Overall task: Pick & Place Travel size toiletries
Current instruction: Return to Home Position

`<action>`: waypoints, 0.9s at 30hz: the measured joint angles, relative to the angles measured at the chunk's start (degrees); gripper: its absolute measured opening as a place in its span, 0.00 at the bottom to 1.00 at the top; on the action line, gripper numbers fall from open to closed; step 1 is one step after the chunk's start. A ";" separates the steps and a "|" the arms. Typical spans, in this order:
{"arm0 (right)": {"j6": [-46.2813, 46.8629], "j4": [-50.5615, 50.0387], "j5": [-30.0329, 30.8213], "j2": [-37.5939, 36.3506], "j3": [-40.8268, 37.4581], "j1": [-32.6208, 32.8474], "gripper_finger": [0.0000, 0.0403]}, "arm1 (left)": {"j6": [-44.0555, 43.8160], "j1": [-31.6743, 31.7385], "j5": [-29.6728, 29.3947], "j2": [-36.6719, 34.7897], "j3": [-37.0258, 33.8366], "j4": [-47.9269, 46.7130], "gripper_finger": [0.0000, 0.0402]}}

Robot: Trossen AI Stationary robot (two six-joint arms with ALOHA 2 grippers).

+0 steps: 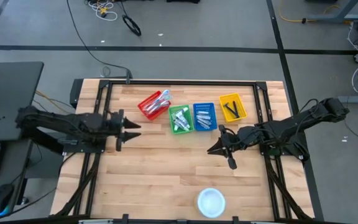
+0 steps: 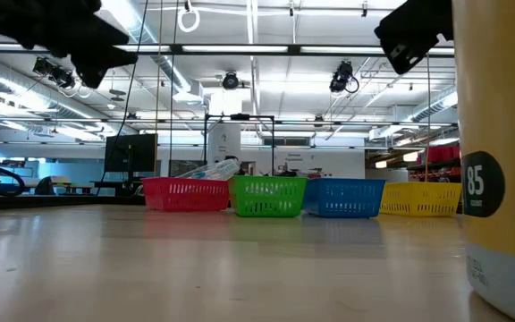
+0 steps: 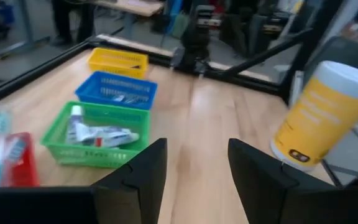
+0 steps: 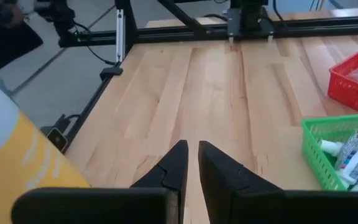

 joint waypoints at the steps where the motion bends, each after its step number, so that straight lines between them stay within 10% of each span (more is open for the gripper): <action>1: 0.01 0.03 0.04 0.01 0.00 0.00 0.11 | 0.68 0.01 0.83 -1.25 -2.00 1.80 0.44; 27: 2.26 2.35 -1.95 0.03 0.00 -0.13 0.11 | 1.17 0.07 -3.81 -5.79 -7.83 4.43 0.44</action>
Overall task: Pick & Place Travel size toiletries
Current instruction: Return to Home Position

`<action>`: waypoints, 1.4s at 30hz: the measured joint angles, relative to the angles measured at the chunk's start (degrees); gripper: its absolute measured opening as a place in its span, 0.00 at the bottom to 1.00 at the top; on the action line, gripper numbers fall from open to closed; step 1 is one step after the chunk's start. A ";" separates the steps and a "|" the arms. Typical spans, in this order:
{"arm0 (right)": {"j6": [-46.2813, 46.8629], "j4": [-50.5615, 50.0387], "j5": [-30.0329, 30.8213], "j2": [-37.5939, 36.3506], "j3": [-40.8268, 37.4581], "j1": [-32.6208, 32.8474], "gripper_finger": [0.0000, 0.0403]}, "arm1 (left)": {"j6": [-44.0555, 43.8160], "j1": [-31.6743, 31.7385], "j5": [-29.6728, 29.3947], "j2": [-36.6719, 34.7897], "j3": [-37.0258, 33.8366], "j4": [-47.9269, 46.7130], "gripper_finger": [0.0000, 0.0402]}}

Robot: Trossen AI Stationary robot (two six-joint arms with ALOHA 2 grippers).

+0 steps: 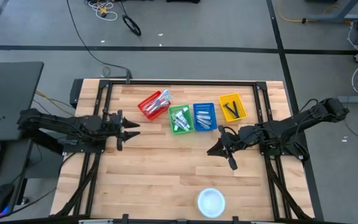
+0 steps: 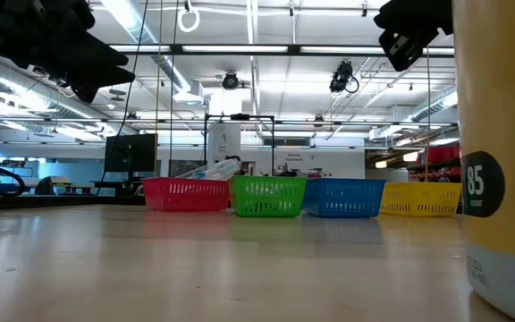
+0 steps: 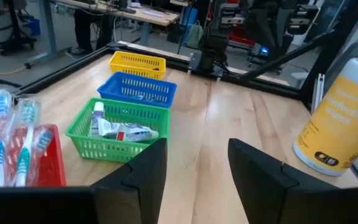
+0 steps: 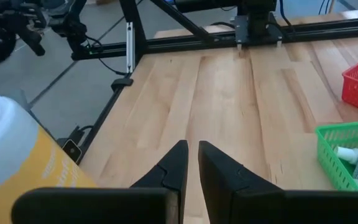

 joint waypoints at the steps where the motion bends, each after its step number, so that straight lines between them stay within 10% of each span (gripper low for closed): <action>1: 0.00 -0.02 0.00 -0.01 0.00 0.00 0.11 | 0.50 0.00 0.00 0.00 0.00 -0.02 0.44; 20: 0.24 0.48 2.23 -0.01 0.00 0.00 0.11 | 2.42 0.00 0.00 0.02 0.00 -0.02 0.44; 30: 1.58 6.05 15.86 0.01 0.00 -0.02 0.11 | 2.13 0.00 0.01 0.02 0.00 -0.04 0.44; 42: 1.92 16.83 9.27 -0.01 0.00 -0.02 0.11 | 2.24 0.00 0.00 0.04 0.00 -0.04 0.44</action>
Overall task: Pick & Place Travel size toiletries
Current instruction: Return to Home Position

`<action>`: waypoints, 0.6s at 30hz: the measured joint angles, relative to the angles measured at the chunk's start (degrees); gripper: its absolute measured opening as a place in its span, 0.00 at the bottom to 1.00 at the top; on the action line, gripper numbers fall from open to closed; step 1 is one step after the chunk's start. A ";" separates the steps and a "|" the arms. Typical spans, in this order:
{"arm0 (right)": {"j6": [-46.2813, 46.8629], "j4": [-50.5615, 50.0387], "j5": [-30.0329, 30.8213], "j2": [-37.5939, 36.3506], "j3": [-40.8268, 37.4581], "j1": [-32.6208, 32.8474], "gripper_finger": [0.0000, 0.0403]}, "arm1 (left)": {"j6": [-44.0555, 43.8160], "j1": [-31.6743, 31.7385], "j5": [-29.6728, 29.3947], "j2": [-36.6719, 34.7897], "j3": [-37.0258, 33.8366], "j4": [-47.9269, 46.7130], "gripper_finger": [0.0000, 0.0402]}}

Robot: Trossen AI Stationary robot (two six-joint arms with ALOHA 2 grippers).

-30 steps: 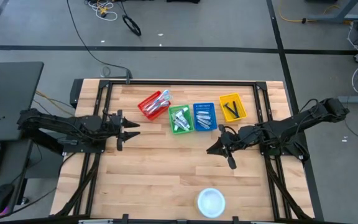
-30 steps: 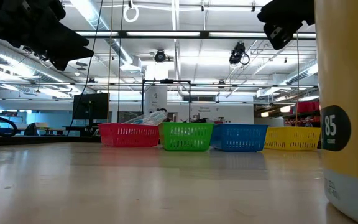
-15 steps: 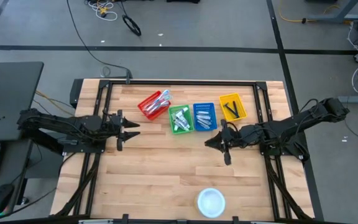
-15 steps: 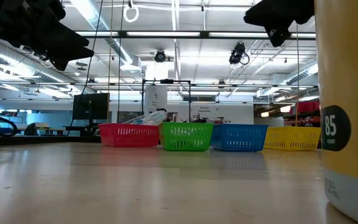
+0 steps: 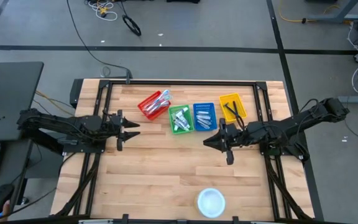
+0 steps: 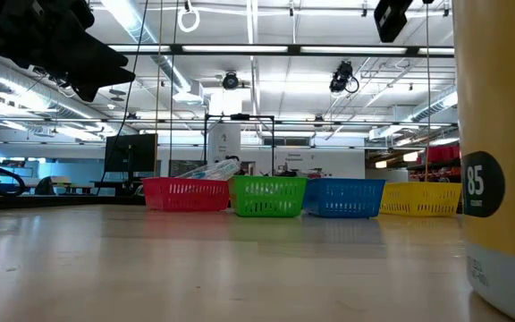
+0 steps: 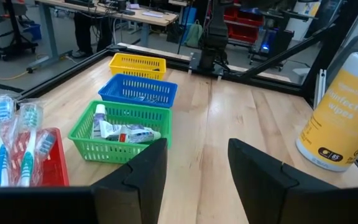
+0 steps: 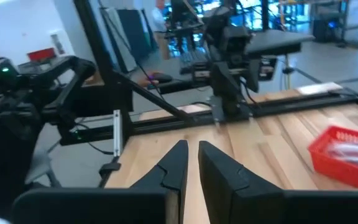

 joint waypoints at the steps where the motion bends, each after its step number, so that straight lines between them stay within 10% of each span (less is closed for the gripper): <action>1: -0.66 0.32 -0.50 0.00 0.00 0.00 0.11 | -0.10 0.02 0.00 -0.02 0.00 0.00 0.44; 18: -2.55 2.14 -1.80 0.00 0.00 -0.37 0.11 | 0.17 0.02 0.00 0.00 0.02 0.00 0.44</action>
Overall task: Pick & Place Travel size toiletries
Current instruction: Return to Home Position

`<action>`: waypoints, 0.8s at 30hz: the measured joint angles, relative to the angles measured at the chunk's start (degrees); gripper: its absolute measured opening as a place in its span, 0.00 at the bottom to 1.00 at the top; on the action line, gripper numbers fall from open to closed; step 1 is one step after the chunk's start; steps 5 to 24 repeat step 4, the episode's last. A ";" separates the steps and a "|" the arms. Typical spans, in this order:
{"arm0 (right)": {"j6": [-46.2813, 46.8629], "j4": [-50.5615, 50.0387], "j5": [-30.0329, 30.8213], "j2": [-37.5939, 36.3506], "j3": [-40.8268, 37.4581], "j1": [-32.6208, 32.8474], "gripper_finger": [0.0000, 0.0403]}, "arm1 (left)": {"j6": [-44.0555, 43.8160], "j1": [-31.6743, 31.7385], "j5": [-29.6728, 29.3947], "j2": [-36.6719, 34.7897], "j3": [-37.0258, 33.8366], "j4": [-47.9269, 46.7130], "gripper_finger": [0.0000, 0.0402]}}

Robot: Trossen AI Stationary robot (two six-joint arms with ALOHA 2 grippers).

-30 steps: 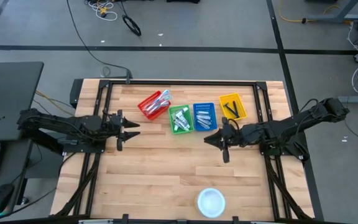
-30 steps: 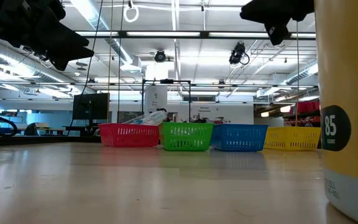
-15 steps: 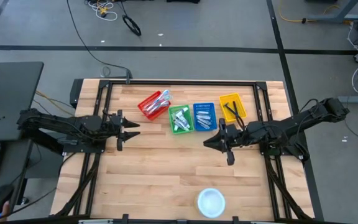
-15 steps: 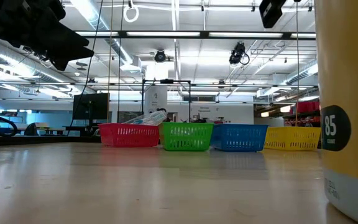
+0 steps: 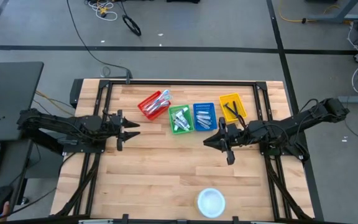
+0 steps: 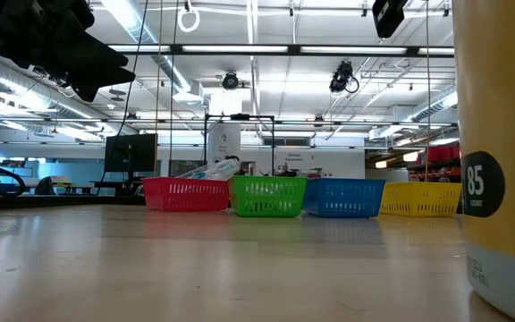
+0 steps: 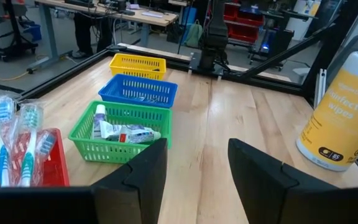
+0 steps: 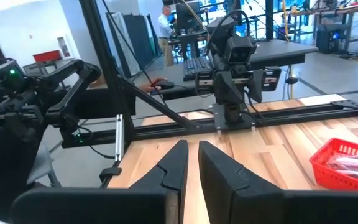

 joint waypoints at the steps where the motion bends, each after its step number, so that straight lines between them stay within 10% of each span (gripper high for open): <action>1: 0.00 -0.05 0.31 0.00 0.00 0.00 0.11 | -0.04 -0.02 0.00 0.00 0.00 0.00 0.44; 24: 0.00 -0.03 0.90 0.00 0.00 0.00 0.11 | -0.27 0.00 0.00 0.00 0.00 0.00 0.44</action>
